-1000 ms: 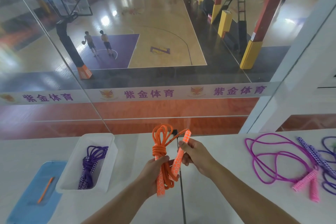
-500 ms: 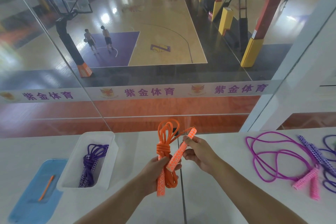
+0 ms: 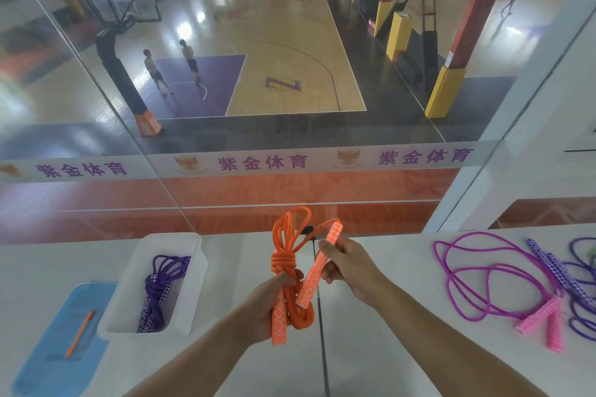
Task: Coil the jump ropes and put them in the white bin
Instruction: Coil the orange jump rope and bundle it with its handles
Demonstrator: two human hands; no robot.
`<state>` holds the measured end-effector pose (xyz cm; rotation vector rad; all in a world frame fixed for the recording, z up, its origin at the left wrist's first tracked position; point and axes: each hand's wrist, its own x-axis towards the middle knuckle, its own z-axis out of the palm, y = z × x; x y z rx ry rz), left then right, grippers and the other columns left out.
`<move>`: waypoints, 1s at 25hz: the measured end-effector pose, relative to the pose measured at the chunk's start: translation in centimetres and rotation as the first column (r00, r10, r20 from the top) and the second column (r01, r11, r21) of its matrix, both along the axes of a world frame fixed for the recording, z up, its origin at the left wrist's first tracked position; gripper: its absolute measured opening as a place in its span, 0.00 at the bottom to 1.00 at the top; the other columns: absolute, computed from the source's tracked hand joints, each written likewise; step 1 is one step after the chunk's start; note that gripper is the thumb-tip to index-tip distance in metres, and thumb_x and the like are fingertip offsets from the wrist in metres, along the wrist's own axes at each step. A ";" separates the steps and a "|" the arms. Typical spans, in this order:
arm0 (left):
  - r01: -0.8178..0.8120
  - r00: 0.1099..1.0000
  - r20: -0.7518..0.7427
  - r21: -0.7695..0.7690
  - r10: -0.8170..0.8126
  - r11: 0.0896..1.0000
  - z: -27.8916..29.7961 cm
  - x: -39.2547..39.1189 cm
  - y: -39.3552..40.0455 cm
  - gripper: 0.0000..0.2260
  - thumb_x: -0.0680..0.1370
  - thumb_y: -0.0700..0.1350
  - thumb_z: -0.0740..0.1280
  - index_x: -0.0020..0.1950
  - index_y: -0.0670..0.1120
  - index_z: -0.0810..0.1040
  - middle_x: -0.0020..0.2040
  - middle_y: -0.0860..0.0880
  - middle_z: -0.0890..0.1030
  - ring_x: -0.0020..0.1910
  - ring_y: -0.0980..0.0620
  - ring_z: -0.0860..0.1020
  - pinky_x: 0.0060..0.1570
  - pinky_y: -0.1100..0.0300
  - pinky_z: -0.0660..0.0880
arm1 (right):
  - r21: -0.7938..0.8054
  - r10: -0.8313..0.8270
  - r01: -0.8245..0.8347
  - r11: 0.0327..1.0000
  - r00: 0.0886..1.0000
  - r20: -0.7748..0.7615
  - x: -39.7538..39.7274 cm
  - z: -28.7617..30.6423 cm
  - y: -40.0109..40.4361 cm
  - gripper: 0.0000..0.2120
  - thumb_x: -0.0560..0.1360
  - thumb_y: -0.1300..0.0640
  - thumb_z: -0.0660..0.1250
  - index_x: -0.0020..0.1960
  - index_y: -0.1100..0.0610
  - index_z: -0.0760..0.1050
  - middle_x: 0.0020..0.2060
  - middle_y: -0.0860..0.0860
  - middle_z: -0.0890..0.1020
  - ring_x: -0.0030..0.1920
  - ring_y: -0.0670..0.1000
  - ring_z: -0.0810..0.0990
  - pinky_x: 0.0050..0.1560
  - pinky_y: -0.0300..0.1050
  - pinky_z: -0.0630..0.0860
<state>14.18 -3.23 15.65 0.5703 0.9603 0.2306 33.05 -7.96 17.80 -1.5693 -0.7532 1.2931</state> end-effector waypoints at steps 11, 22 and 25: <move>0.132 0.987 0.078 0.133 -0.143 0.982 0.7 -0.3 0.6 0.18 0.77 0.26 0.55 0.65 0.38 0.70 0.65 0.35 0.79 0.65 0.36 0.78 0.70 0.31 0.65 | 0.023 -0.034 0.035 0.999 0.999 -0.032 0.7 0.5 0.3 0.12 0.80 0.51 0.66 0.51 0.60 0.77 0.36 0.58 0.82 0.33 0.54 0.81 0.37 0.45 0.79; -0.060 0.998 0.003 0.147 0.060 0.987 -0.2 0.5 0.3 0.14 0.70 0.27 0.59 0.52 0.39 0.72 0.45 0.37 0.80 0.42 0.40 0.76 0.60 0.35 0.71 | 0.029 0.079 -0.077 0.997 0.994 -0.075 0.3 1.2 -0.7 0.14 0.80 0.52 0.67 0.52 0.64 0.74 0.41 0.62 0.85 0.39 0.61 0.85 0.41 0.48 0.83; -0.053 0.998 0.028 0.118 0.050 0.992 -0.1 0.4 0.3 0.14 0.71 0.27 0.60 0.53 0.39 0.72 0.47 0.36 0.80 0.49 0.35 0.77 0.69 0.29 0.64 | 0.087 0.117 -0.118 0.989 0.993 0.008 0.4 1.4 -0.8 0.12 0.80 0.52 0.66 0.53 0.62 0.75 0.42 0.64 0.84 0.39 0.65 0.85 0.44 0.56 0.84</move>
